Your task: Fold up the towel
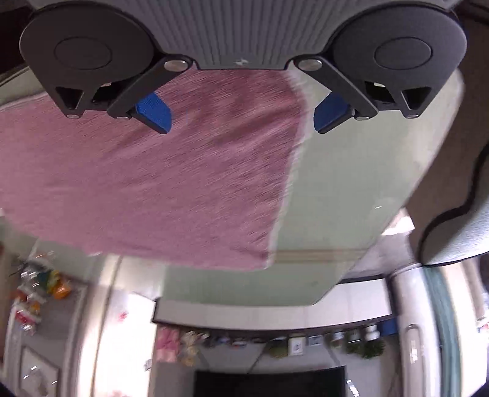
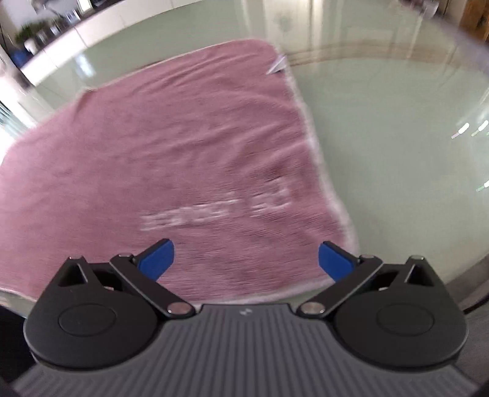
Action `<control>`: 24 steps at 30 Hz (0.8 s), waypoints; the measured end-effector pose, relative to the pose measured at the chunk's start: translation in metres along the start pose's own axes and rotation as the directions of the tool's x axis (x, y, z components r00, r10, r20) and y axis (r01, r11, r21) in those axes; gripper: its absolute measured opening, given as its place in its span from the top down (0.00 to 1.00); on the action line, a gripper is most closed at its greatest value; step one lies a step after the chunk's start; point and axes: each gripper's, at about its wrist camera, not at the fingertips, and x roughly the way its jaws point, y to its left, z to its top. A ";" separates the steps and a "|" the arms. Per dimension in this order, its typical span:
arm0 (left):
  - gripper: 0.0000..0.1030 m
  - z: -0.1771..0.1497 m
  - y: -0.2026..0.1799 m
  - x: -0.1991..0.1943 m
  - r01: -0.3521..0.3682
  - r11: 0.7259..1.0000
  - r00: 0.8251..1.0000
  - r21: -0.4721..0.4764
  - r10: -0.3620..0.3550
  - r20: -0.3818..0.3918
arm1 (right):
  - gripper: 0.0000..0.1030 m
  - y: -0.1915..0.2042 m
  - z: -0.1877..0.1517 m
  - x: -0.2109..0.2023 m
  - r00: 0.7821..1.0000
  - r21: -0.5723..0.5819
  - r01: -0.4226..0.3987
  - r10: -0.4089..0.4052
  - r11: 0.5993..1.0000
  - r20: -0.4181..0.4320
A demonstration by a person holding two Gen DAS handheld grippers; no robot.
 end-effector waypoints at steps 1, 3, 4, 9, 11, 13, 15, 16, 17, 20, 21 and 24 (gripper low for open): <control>0.01 0.001 -0.005 0.007 0.006 1.000 1.000 0.013 -0.006 -0.021 | 0.00 -0.003 0.002 0.004 0.998 0.032 -0.037 0.039 0.999 -0.043; 0.01 -0.004 -0.009 0.021 0.003 1.000 0.997 0.028 -0.001 -0.077 | 0.00 -0.007 0.006 0.005 0.995 0.040 -0.073 0.075 0.997 -0.061; 0.00 -0.007 -0.011 0.023 -0.003 0.999 0.996 0.046 0.007 -0.084 | 0.00 -0.010 0.007 0.004 0.993 0.041 -0.089 0.092 0.995 -0.071; 0.00 -0.017 -0.007 0.022 -0.011 0.997 0.996 0.079 0.018 -0.087 | 0.00 -0.028 0.011 -0.003 0.997 0.023 -0.052 0.054 0.998 -0.059; 0.00 -0.018 -0.003 0.021 -0.015 0.997 0.996 0.075 0.022 -0.091 | 0.00 -0.038 0.012 -0.007 0.997 0.060 -0.054 0.057 0.997 -0.050; 0.00 -0.018 0.001 0.020 -0.017 0.997 0.995 0.074 0.024 -0.100 | 0.00 -0.045 0.016 -0.011 0.997 0.115 -0.049 0.056 0.992 -0.051; 0.00 -0.016 0.003 0.018 -0.019 0.997 0.992 0.076 0.028 -0.120 | 0.00 -0.045 0.017 -0.015 0.998 0.121 -0.038 0.043 0.992 -0.036; 0.01 -0.015 0.004 0.016 -0.023 0.997 0.991 0.075 0.033 -0.129 | 0.00 -0.043 0.018 -0.020 0.998 0.122 -0.060 0.063 0.991 -0.017; 0.01 -0.014 0.005 0.013 -0.043 0.997 0.990 0.069 0.052 -0.133 | 0.00 -0.040 0.018 -0.023 0.997 0.120 -0.082 0.083 0.989 -0.008; 0.01 -0.007 0.003 0.004 -0.045 0.997 0.994 0.067 0.052 -0.096 | 0.00 -0.022 0.016 -0.020 0.994 0.052 -0.105 0.106 0.993 -0.017; 0.01 -0.005 0.001 0.003 -0.035 0.997 0.996 0.064 0.040 -0.082 | 0.00 -0.019 0.015 -0.016 0.994 0.040 -0.099 0.100 0.994 -0.031; 0.01 -0.004 -0.004 0.011 -0.024 0.998 0.995 0.065 0.030 -0.095 | 0.00 -0.014 0.015 -0.005 0.995 0.021 -0.078 0.080 0.997 -0.060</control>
